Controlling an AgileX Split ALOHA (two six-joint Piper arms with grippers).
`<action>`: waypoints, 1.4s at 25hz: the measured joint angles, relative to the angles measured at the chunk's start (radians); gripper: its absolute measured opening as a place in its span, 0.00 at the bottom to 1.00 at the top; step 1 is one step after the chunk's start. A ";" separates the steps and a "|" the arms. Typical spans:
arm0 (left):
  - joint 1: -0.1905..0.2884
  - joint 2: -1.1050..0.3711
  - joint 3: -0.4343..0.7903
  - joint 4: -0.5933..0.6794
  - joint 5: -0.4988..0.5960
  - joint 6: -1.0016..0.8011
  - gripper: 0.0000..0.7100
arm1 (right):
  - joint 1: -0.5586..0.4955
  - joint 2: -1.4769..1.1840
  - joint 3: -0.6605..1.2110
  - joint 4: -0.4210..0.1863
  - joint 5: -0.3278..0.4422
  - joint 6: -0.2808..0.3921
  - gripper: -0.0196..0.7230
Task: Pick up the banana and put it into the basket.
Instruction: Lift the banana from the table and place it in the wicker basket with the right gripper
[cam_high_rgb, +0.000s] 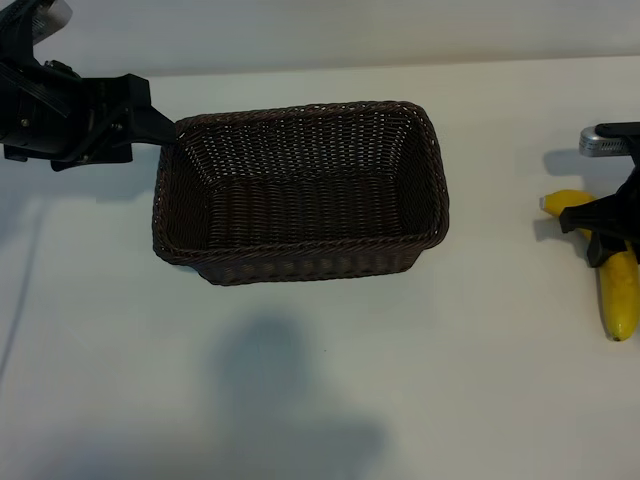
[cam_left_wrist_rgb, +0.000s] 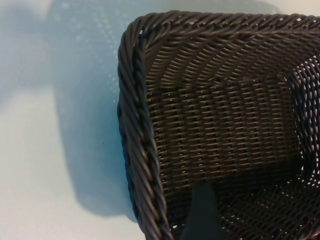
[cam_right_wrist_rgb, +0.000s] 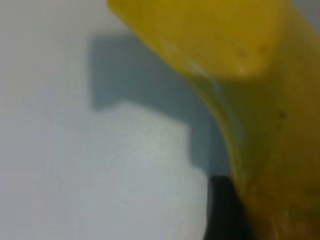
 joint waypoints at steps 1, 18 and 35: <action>0.000 0.000 0.000 0.000 0.000 0.000 0.83 | 0.000 0.000 0.000 0.001 0.002 0.000 0.57; 0.000 0.000 0.000 -0.001 0.005 0.000 0.83 | 0.000 -0.188 -0.084 0.003 0.146 -0.011 0.57; 0.000 0.000 0.000 -0.004 0.020 -0.003 0.83 | 0.116 -0.201 -0.198 0.037 0.180 -0.014 0.57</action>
